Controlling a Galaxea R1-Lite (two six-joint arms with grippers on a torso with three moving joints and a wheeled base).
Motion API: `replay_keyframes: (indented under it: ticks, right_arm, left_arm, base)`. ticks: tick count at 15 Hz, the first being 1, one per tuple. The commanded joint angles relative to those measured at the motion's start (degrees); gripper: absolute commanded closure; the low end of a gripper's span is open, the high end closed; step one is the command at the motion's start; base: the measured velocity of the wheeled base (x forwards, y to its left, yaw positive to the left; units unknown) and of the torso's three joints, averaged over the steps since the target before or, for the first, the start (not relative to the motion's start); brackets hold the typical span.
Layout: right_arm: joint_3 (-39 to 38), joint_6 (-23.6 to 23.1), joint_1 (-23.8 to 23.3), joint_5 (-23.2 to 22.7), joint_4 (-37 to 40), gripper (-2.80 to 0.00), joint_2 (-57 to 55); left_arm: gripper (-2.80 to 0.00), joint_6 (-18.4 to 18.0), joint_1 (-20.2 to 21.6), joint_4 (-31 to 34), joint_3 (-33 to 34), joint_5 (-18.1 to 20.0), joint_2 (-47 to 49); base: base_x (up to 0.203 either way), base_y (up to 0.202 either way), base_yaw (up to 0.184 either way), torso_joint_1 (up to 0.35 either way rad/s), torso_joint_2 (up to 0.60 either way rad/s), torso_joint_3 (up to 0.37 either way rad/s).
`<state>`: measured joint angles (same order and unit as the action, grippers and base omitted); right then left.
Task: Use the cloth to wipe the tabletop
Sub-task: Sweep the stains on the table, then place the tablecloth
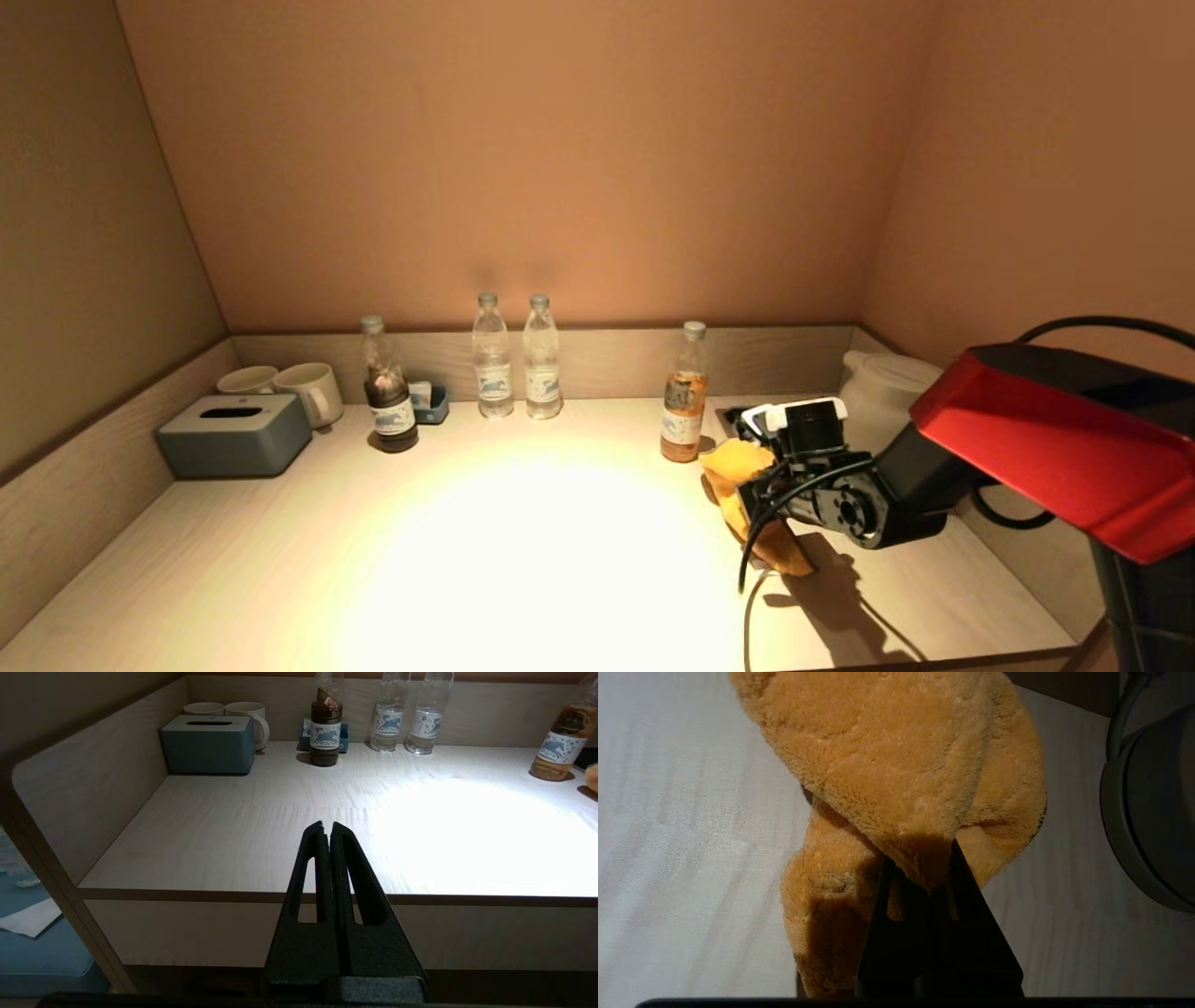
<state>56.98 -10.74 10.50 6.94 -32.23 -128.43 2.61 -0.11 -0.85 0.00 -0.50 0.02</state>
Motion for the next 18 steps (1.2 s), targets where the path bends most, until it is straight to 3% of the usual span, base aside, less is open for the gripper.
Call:
replay_keyframes:
  ticks: [1, 7, 13, 18]
  right_arm:
    - [-1.9, -0.1, -0.6, 0.0, -1.6, 0.0, 4.0]
    - [-9.4, -0.3, 1.5, 0.2, -7.8, 0.0, 18.4]
    - [-15.9, -0.3, 0.7, 0.6, -8.3, 0.0, 31.7]
    - [-21.2, -1.2, -9.4, 0.8, -8.2, 0.0, 37.5]
  left_arm:
    - [0.0, 0.0, 0.0, 0.0, 0.0, 0.0, 0.0]
    - [0.0, 0.0, 0.0, 0.0, 0.0, 0.0, 0.0]
    - [0.0, 0.0, 0.0, 0.0, 0.0, 0.0, 0.0]
    - [0.0, 0.0, 0.0, 0.0, 0.0, 0.0, 0.0]
  base:
    - [0.0, 0.0, 0.0, 0.0, 0.0, 0.0]
    - [0.0, 0.0, 0.0, 0.0, 0.0, 0.0]
    - [0.0, 0.0, 0.0, 0.0, 0.0, 0.0]
    - [0.0, 0.0, 0.0, 0.0, 0.0, 0.0]
